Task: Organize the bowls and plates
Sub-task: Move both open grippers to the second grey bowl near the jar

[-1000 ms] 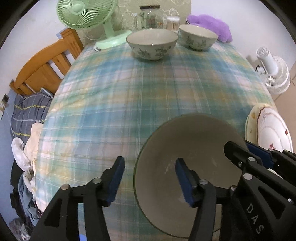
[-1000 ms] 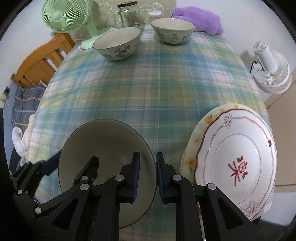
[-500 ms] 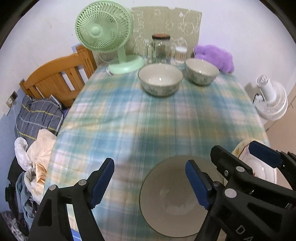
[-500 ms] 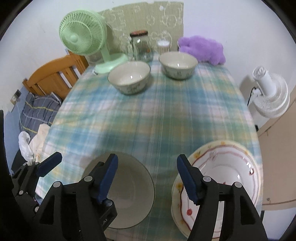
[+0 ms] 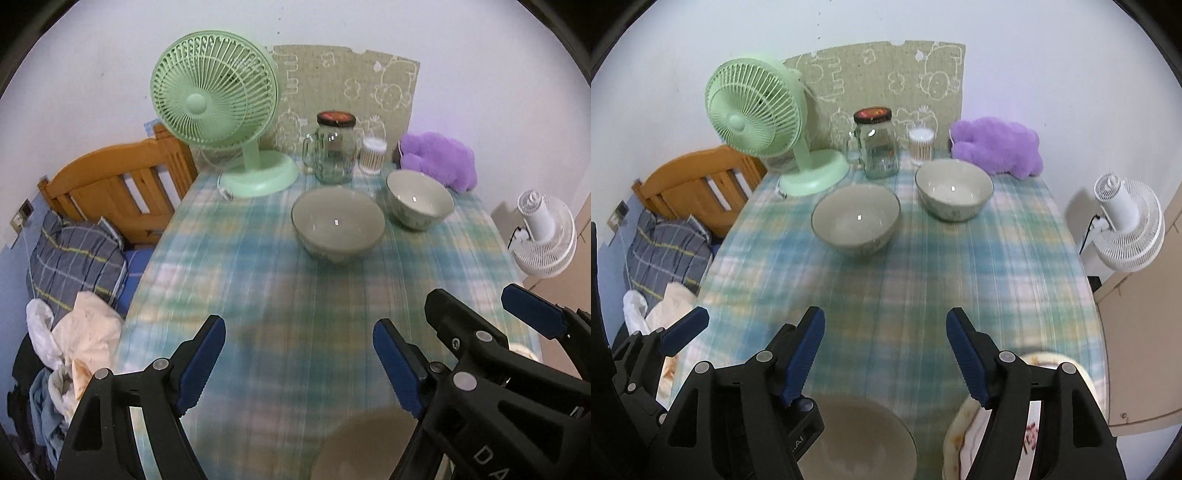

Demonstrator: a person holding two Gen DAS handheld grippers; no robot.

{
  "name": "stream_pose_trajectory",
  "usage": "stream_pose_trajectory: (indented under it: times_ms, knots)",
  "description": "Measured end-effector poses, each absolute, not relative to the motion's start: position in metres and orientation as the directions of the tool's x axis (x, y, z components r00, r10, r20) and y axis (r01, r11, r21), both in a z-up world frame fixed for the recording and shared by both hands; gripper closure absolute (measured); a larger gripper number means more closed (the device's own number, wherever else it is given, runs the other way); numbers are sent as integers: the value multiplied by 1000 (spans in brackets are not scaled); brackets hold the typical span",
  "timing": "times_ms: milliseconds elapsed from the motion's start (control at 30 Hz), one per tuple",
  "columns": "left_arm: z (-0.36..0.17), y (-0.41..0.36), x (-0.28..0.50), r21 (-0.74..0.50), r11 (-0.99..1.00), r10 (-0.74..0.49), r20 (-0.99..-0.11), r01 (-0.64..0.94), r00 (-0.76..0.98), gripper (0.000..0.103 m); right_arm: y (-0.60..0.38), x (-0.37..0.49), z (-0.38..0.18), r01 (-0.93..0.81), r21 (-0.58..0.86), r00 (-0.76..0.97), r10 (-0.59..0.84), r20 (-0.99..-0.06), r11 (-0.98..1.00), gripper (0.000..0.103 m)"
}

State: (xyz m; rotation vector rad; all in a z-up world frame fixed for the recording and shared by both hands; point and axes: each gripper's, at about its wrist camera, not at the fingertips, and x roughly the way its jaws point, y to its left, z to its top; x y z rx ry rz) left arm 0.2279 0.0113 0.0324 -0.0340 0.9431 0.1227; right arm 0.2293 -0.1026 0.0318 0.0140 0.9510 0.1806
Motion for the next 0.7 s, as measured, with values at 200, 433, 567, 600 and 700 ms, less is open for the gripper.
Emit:
stream_pose_trajectory:
  times_ms: [200, 433, 567, 600, 700]
  knots:
    - [31, 23, 263, 39, 994, 92, -789, -100, 607, 20, -89, 263, 33, -125, 91, 596, 148, -789, 988, 31]
    - [19, 37, 306, 40, 996, 78, -785, -74, 615, 22, -74, 303, 25, -97, 80, 611, 122, -782, 992, 31]
    - [10, 41, 329, 42, 997, 68, -785, -57, 615, 23, -68, 326, 16, -69, 82, 615, 107, -781, 994, 31]
    - [8, 41, 334, 43, 998, 67, -785, -54, 616, 23, -67, 333, 14, -66, 81, 617, 104, -780, 995, 31]
    - [1, 43, 351, 39, 998, 62, -785, -51, 616, 23, -64, 349, 8, -51, 77, 622, 92, -778, 996, 31]
